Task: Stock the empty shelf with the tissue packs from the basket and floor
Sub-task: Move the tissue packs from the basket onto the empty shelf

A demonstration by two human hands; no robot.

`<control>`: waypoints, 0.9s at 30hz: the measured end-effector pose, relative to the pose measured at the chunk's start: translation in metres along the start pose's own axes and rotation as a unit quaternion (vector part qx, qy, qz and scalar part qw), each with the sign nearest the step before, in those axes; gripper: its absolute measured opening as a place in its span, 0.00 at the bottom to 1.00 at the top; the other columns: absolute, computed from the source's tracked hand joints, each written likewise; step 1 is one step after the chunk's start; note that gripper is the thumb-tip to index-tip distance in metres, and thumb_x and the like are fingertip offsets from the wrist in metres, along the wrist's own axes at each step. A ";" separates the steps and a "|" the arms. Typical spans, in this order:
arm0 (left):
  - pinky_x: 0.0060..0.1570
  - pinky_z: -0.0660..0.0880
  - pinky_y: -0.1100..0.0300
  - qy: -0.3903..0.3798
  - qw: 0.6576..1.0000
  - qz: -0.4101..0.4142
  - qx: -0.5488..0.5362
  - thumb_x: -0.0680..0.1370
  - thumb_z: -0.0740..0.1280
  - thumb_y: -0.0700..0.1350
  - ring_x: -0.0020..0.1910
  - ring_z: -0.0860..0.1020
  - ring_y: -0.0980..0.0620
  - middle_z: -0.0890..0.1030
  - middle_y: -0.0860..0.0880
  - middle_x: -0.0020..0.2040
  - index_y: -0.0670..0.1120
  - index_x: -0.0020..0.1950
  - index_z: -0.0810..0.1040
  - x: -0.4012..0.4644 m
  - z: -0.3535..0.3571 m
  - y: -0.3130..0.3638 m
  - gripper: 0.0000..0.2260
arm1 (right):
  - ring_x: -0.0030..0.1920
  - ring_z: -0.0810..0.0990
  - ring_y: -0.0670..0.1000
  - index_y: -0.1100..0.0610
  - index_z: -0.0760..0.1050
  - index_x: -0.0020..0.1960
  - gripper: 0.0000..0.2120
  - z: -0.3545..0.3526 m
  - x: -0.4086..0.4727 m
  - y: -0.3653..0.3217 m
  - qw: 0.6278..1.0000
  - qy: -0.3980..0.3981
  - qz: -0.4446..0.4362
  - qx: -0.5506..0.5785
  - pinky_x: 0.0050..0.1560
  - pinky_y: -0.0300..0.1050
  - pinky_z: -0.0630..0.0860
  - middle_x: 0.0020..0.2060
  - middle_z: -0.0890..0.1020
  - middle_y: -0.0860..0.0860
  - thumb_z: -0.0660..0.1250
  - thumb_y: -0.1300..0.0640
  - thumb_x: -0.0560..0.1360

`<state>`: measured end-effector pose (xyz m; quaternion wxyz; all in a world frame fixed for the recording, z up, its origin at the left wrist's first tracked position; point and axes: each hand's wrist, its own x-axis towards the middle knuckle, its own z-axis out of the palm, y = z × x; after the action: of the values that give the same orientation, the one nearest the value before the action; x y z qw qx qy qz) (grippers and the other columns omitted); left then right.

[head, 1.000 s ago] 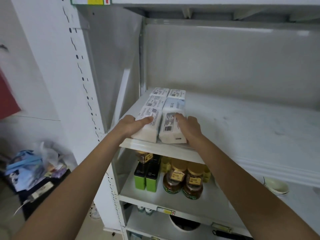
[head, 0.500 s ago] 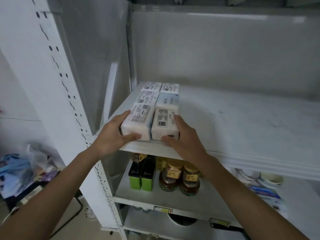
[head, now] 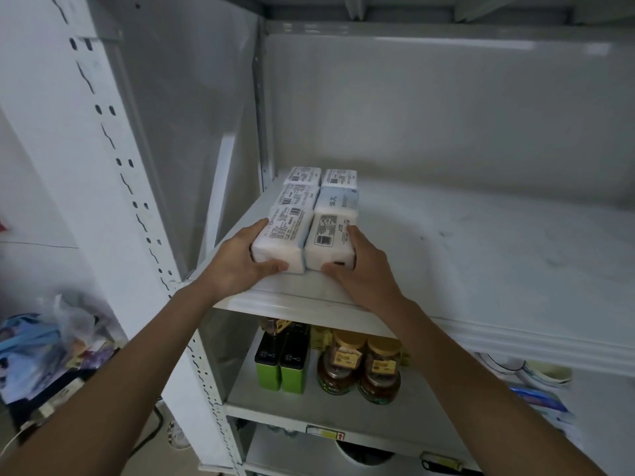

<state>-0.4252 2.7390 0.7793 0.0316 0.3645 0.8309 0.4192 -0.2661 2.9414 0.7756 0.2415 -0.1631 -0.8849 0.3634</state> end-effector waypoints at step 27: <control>0.65 0.75 0.46 0.134 0.977 0.094 0.135 0.80 0.64 0.50 0.70 0.71 0.44 0.67 0.45 0.74 0.49 0.78 0.64 -0.177 0.106 -0.063 0.26 | 0.85 0.47 0.61 0.61 0.53 0.84 0.38 0.065 -0.193 0.053 0.971 0.043 -0.086 -0.220 0.83 0.59 0.50 0.85 0.51 0.59 0.62 0.45 0.82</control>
<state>-0.2940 2.6746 0.6202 -0.1688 0.3821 0.8386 0.3496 -0.1352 2.8514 0.6380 0.2677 -0.1506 -0.9428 0.1298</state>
